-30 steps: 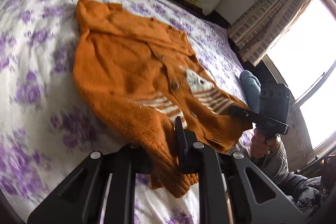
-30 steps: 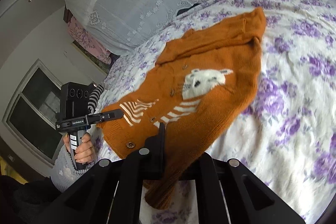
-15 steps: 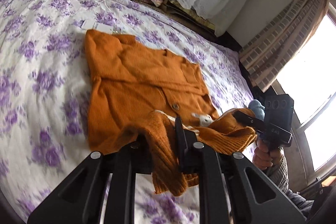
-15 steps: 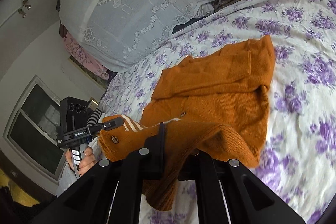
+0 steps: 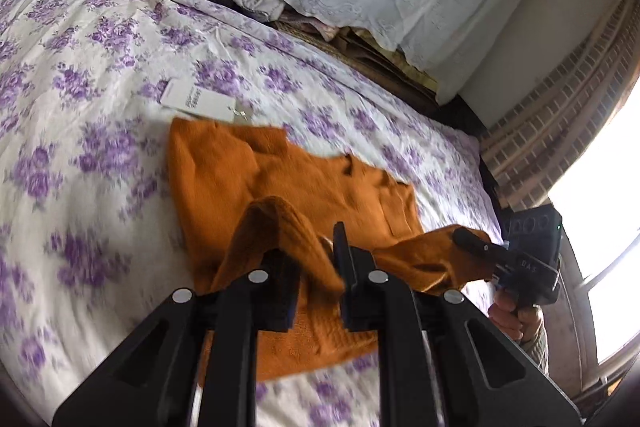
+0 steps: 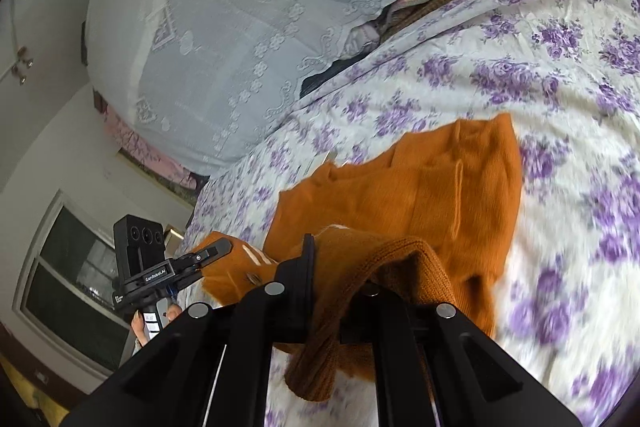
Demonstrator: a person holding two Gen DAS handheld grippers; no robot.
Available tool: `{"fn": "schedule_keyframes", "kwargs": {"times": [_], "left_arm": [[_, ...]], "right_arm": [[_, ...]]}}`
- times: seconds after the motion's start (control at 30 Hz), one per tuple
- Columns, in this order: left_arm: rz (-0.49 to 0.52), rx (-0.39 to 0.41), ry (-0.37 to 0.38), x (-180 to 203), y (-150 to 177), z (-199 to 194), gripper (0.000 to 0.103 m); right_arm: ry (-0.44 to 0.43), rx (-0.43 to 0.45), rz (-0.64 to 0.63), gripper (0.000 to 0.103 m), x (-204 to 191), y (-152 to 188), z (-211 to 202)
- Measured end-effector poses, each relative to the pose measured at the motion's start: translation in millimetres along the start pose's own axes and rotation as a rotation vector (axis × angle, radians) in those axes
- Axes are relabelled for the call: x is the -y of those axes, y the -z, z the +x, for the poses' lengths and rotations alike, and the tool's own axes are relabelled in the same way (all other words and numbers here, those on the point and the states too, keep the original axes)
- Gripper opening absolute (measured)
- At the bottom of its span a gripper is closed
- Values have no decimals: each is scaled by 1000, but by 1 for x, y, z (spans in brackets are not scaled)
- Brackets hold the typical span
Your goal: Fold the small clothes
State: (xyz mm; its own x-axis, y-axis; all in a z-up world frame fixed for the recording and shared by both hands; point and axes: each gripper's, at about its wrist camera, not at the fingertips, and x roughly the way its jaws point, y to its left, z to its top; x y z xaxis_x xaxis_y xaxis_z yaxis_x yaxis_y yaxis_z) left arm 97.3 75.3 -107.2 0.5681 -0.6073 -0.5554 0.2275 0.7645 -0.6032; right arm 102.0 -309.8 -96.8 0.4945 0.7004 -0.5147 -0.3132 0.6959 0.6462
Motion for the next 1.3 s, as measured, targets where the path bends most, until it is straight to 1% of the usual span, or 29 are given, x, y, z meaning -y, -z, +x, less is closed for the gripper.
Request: {"fn": "schedule_keyframes", "kwargs": {"times": [0.17,0.4,0.53,0.73,0.8,0.83,0.87,0.93,0.97,1.0,1.03,1.07,1.1,1.13,1.17,1.23,1.3], "left_arm": [[-34,15,-5,-16,-23,16,14],[-61,3,-14,-34,-34,43,14],[-78,29,-31,-44,-47,49,14],[-64,75,-38,-42,-62,54,14],[-65,75,-34,-42,-60,56,14],[-66,61,-37,-44,-57,58,14],[-71,45,-44,-45,-54,60,14],[-86,1,-63,-48,-49,65,23],[-87,-12,-70,-48,-49,66,27],[-89,-13,-70,-49,-49,65,34],[-89,-5,-59,-49,-49,62,43],[-88,-1,-49,-48,-50,60,47],[-83,-3,-46,-47,-51,59,56],[-72,-9,-53,-46,-52,58,60],[-64,-8,-73,-45,-52,58,61],[-60,-2,-96,-47,-53,57,61],[-74,-20,-78,-51,-53,61,61]], "right_arm": [[0,-4,59,8,19,-19,23],[15,-10,114,8,43,-37,51],[7,4,143,8,52,-48,64],[-9,45,178,8,63,-61,69],[-7,59,219,7,75,-62,70],[-3,59,243,7,80,-62,71],[-16,55,310,7,96,-60,72],[-90,51,389,7,112,-57,71],[-116,53,409,9,114,-56,67],[-123,61,405,21,112,-55,61],[-125,79,383,30,108,-55,53],[-140,88,358,43,103,-54,45],[-152,82,343,46,99,-54,40],[-168,72,323,46,93,-54,34],[-180,68,302,48,88,-55,29],[-164,89,250,50,79,-55,16],[-115,104,216,51,75,-54,11]]}}
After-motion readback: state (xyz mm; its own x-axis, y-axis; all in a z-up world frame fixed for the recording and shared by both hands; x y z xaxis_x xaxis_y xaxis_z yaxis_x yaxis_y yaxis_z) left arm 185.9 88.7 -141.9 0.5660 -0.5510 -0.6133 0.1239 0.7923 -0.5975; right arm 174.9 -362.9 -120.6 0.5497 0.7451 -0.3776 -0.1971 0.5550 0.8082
